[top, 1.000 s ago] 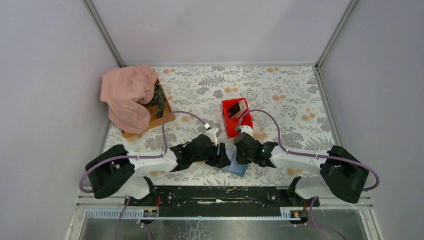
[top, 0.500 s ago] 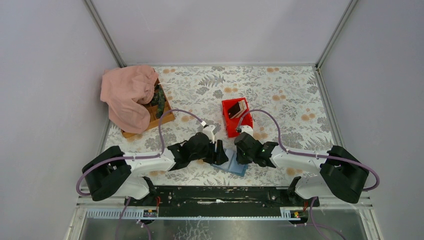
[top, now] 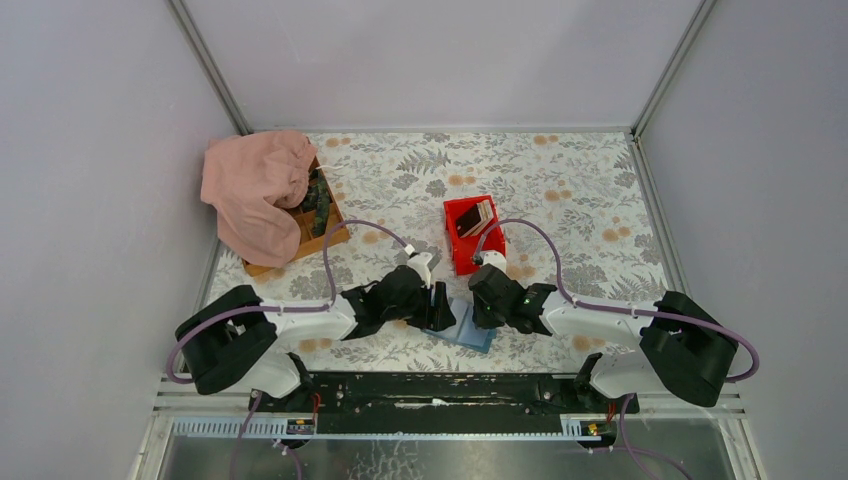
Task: Take the credit cards out of the card holder
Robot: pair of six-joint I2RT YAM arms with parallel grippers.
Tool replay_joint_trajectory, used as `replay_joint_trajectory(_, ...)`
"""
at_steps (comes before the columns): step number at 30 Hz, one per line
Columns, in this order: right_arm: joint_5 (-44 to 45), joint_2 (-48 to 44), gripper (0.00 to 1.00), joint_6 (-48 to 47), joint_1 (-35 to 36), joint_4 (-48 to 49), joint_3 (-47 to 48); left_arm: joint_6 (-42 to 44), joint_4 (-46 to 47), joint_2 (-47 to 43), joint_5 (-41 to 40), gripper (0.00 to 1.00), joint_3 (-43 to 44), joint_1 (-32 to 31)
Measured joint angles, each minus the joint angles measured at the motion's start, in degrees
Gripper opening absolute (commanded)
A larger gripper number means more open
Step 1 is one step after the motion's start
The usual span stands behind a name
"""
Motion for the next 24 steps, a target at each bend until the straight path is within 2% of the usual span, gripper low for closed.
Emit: replay_joint_trajectory(24, 0.1, -1.5, 0.00, 0.0, -0.1, 0.0, -0.2, -1.7, 1.0, -1.1, 3.2, 0.65, 0.2, -2.3)
